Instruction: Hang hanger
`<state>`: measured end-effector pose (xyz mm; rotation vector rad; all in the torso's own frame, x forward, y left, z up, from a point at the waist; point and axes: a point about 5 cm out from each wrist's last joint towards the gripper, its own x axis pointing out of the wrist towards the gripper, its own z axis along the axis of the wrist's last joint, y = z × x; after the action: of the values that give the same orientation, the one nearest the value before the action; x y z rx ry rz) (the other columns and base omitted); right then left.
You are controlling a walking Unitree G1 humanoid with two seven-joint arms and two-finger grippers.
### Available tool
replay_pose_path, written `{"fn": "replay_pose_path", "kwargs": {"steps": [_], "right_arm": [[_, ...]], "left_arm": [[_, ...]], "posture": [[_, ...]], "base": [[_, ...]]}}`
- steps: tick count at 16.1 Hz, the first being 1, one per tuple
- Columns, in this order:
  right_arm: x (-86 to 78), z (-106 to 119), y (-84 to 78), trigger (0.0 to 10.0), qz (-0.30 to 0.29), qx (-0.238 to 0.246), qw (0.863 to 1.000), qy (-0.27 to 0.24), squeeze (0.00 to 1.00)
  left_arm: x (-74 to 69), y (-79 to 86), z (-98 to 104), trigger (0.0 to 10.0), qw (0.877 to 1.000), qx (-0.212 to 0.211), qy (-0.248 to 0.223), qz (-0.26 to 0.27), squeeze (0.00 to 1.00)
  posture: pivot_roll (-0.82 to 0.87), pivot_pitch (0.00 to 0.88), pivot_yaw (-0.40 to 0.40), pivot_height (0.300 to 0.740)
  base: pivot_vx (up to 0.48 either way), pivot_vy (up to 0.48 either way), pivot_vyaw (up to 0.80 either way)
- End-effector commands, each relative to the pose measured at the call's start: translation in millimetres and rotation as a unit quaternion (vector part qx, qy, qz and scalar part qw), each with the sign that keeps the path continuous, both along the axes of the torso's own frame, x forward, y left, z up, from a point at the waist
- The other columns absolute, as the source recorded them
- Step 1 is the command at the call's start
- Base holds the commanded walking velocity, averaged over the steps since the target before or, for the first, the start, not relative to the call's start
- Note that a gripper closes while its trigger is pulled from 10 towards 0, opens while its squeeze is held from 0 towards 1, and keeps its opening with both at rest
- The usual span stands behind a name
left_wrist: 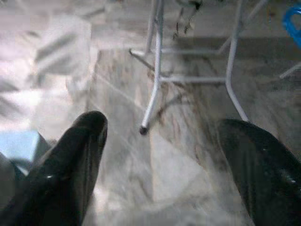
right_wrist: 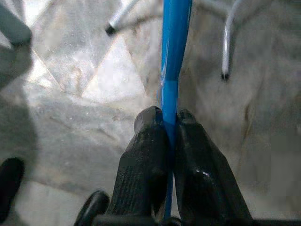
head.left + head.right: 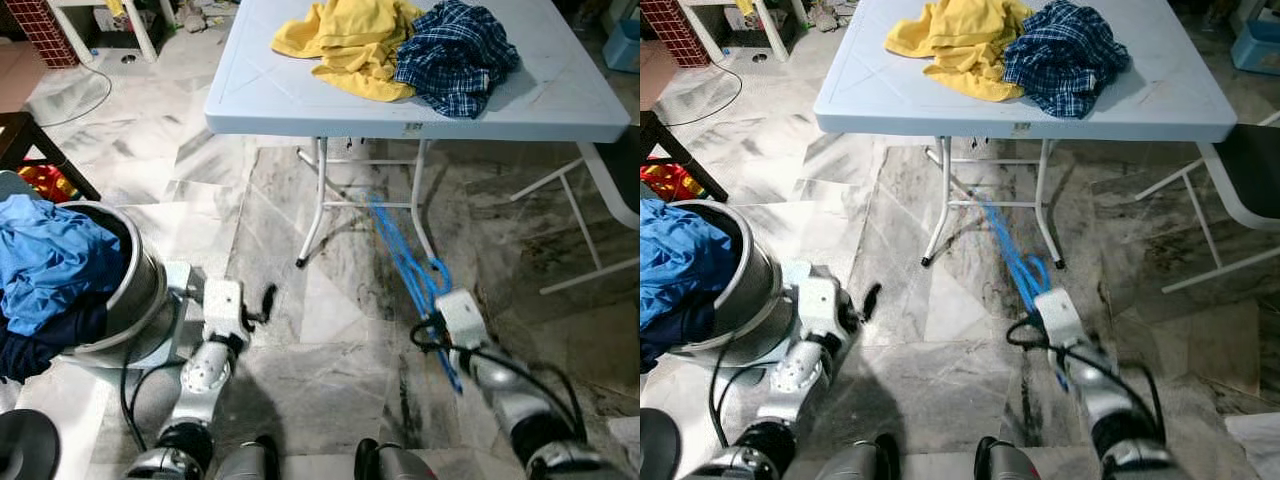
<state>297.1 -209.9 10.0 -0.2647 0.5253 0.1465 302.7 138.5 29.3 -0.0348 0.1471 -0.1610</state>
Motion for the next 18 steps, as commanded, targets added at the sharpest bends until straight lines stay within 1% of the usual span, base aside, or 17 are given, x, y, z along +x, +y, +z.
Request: {"fn": "replay_pose_path", "kwargs": {"steps": [1,2,3,4,5,8,12,15,17,18], "right_arm": [[-5.6,-4.5,-10.3,0.0,-0.047,0.003,0.999,0.006,0.0],[-12.7,-10.1,-15.7,0.0,-0.094,0.026,0.995,0.011,0.0],[-17.6,-13.7,-15.8,0.0,-0.112,0.041,0.993,0.013,0.0],[-19.1,-14.6,-15.1,0.7,-0.116,0.042,0.992,0.012,0.0],[-22.4,-18.7,-11.5,10.0,-0.124,0.046,0.991,0.02,0.0],[-24.3,-22.6,-5.7,10.0,-0.135,0.048,0.989,0.027,0.0],[-27.1,-25.9,-1.7,10.0,-0.137,0.053,0.989,0.03,0.0],[-27.5,-26.6,-2.4,10.0,-0.154,0.068,0.985,0.029,0.0],[-27.8,-28.1,4.4,10.0,-0.165,0.076,0.983,0.028,0.0],[-28.1,-28.7,6.0,10.0,-0.161,0.075,0.984,0.029,0.0]], "left_arm": [[-3.3,2.8,-4.1,10.0,1.0,-0.004,0.012,0.001,0.0],[-2.8,-1.9,-3.0,10.0,1.0,-0.019,0.013,-0.011,0.0],[-2.3,-4.9,-2.3,10.0,0.999,-0.031,0.017,-0.017,0.0],[-2.1,-6.8,-2.6,10.0,0.999,-0.034,0.02,-0.021,0.0],[-1.5,-11.1,-2.5,10.0,0.998,-0.038,0.026,-0.034,0.0],[0.3,-15.8,-1.6,10.0,0.997,-0.042,0.032,-0.054,0.0],[5.9,-15.7,3.7,10.0,0.996,-0.052,0.034,-0.068,0.0],[5.4,-16.5,2.9,10.0,0.995,-0.054,0.037,-0.071,0.0],[1.7,-19.8,-0.8,10.0,0.994,-0.058,0.044,-0.077,0.0],[0.7,-20.6,-1.3,10.0,0.994,-0.059,0.044,-0.078,0.0]], "posture": [[0.0,0.194,0.006,0.74],[-0.01,0.195,0.011,0.74],[-0.01,0.194,0.015,0.74],[-0.01,0.193,0.017,0.74],[-0.02,0.186,0.027,0.74],[-0.02,0.171,0.041,0.74],[-0.02,0.158,0.051,0.74],[-0.02,0.161,0.039,0.74],[-0.01,0.173,0.027,0.74],[-0.01,0.176,0.026,0.74]], "base": [[0.0,0.0,0.0],[0.0,0.0,0.0],[0.0,0.0,0.0],[0.0,0.0,0.0],[0.0,0.0,0.0],[0.0,0.0,-0.79],[0.0,0.0,0.0],[0.0,0.0,-0.8],[0.0,0.0,-0.8],[0.0,0.0,-0.8]]}}
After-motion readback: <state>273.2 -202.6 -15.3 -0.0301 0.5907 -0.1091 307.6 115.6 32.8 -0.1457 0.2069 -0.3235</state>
